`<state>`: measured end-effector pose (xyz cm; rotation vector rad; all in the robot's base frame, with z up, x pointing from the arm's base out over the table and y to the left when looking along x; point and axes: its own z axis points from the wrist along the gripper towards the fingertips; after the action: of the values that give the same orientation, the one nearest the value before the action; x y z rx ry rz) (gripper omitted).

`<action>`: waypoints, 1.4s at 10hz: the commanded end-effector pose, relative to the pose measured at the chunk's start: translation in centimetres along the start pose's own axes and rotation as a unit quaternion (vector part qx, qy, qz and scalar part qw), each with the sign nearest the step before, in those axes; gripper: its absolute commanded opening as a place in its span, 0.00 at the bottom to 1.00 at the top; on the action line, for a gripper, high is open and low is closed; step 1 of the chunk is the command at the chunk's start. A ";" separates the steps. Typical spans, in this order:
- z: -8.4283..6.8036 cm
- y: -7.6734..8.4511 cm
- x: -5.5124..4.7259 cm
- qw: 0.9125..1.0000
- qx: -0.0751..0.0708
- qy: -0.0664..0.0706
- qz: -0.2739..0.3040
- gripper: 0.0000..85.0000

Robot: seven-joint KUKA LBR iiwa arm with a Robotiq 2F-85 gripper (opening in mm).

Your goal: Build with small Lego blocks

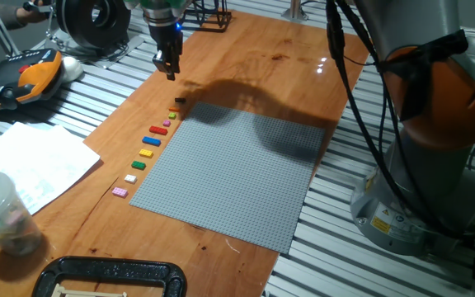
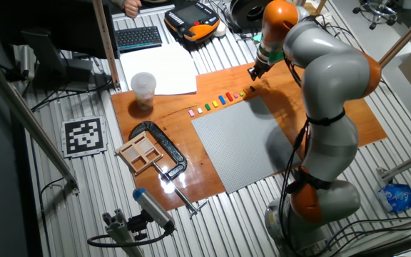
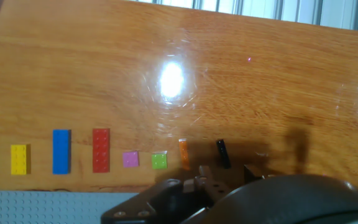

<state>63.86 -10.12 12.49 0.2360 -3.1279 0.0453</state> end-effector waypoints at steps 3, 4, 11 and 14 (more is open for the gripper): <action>0.0 0.0 0.0 1.000 0.001 0.010 0.016 0.20; 0.0 0.0 0.0 1.000 -0.002 0.012 0.023 0.20; 2.0 -0.2 -0.6 1.000 -0.009 -0.020 0.015 0.40; 3.3 -0.3 -0.9 1.000 -0.001 -0.023 -0.017 0.40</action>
<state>64.75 -10.36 9.09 0.2946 -3.1696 0.0408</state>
